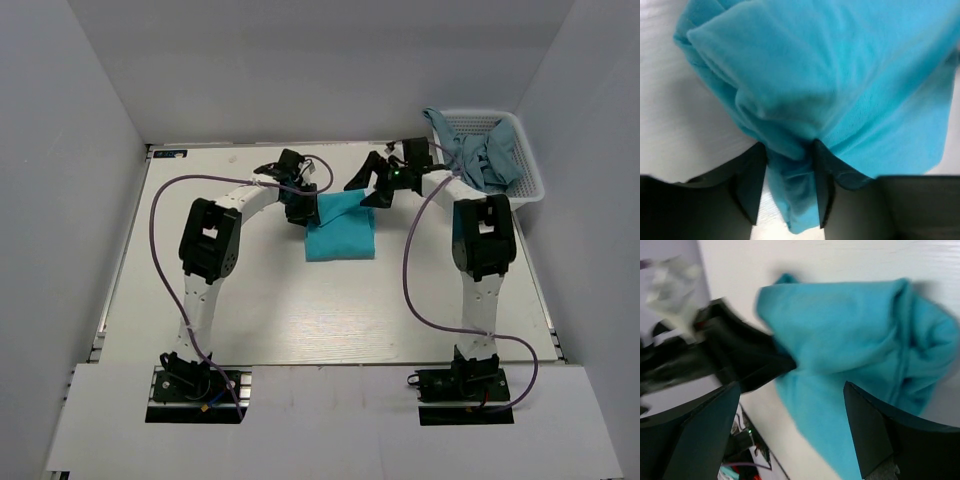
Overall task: Fold and stack the t-shirts
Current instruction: Put the neatly folded tshirt into the corner of the board with the left arm
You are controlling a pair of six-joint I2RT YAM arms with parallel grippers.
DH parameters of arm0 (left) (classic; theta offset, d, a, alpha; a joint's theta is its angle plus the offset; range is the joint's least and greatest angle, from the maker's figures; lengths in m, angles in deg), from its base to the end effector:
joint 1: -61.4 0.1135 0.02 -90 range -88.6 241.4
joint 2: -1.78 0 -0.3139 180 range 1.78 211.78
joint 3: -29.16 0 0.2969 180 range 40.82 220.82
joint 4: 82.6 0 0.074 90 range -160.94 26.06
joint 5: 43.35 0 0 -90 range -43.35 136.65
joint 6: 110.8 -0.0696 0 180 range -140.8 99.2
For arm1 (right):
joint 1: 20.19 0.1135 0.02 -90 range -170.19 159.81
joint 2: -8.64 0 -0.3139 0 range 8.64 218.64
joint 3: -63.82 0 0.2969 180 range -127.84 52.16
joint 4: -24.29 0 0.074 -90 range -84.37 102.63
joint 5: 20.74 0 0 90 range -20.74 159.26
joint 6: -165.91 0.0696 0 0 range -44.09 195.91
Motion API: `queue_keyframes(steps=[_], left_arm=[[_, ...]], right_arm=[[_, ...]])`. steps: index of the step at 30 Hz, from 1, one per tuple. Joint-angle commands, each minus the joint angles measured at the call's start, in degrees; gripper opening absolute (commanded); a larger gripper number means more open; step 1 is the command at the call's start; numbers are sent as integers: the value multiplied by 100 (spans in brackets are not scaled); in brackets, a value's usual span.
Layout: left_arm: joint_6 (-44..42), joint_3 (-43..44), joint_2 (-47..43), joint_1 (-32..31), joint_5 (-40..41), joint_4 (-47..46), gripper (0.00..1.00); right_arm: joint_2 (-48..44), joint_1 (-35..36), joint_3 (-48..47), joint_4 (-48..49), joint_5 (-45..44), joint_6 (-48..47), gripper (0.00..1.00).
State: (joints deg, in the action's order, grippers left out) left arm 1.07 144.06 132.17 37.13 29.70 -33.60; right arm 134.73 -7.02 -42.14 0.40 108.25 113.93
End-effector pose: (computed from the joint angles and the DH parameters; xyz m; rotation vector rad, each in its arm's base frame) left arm 0.5113 -0.2528 0.1464 0.1520 2.7773 -0.6277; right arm 0.5507 0.1738 0.1760 0.1662 2.4483 1.2196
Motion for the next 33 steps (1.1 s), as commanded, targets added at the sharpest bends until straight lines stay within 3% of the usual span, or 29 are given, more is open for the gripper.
queue_keyframes(steps=[1,6,7,10,15,19,28,33], left_arm=[[-78,-85,241,-104,500,660,47],[37,-85,294,-104,842,660,26],[89,2,294,-104,1138,712,15],[90,362,356,-104,1666,1064,0],[-69,890,304,28,2853,1512,0],[-576,1075,163,510,3900,1689,0],[-1816,1207,-14,1547,4815,767,0],[-2642,2348,539,2180,4946,555,0]], right_arm=[[-1153,-34,173,572,654,118,90],[-2208,-60,780,704,655,57,90],[-2341,-112,947,696,637,30,90],[-2991,-191,1308,547,340,-93,90],[-3503,-394,1801,160,-118,-347,90],[-3748,-482,2152,72,-268,-444,90],[-3635,-614,2065,-367,-356,-524,90],[-3336,-666,1688,-596,-383,-515,90]])
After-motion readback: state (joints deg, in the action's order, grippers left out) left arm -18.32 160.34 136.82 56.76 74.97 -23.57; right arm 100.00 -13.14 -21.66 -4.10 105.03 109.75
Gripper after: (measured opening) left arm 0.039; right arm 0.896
